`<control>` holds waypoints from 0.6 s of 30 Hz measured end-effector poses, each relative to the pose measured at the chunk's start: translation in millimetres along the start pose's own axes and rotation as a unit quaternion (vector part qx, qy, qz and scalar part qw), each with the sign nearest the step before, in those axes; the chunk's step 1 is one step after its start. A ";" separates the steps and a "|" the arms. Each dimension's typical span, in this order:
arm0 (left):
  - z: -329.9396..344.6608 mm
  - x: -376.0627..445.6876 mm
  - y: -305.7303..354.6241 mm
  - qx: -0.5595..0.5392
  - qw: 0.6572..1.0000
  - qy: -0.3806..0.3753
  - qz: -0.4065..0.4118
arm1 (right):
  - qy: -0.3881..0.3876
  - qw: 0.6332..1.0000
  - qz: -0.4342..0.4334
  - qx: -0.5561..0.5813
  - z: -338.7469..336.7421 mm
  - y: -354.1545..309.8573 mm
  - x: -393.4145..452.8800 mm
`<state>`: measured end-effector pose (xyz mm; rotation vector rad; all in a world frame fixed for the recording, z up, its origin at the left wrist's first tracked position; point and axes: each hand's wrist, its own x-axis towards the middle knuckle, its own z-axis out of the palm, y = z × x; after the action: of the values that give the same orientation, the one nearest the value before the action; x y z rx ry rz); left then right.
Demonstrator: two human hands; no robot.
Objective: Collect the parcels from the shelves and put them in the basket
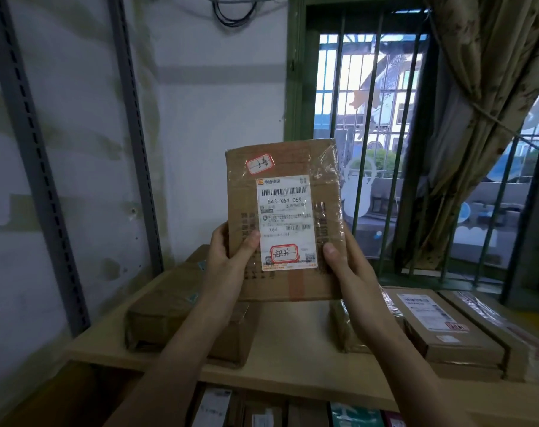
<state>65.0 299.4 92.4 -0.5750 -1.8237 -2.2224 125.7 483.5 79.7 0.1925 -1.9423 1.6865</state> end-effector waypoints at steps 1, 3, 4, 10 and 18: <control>-1.4 -0.8 1.6 0.002 1.000 -0.005 -0.001 | 0.004 1.000 0.003 0.010 1.0 0.8 0.1; -6.1 -2.4 5.1 -0.005 1.000 -0.024 0.009 | 0.022 0.999 0.013 0.039 3.1 2.6 0.4; -9.2 -2.9 6.5 -0.011 0.999 -0.037 0.012 | 0.033 0.998 0.019 0.056 4.5 3.0 0.6; -32.7 7.4 18.2 0.000 0.993 -0.117 -0.004 | 0.066 0.985 0.063 0.149 19.6 -6.7 -4.7; -82.6 -6.0 7.6 -0.048 0.995 -0.072 -0.054 | -0.033 0.989 0.116 0.087 39.7 -13.6 -18.4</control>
<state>59.8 216.9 83.6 -0.6862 -1.8647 -2.4073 134.9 438.6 80.2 0.0911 -1.9267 2.0268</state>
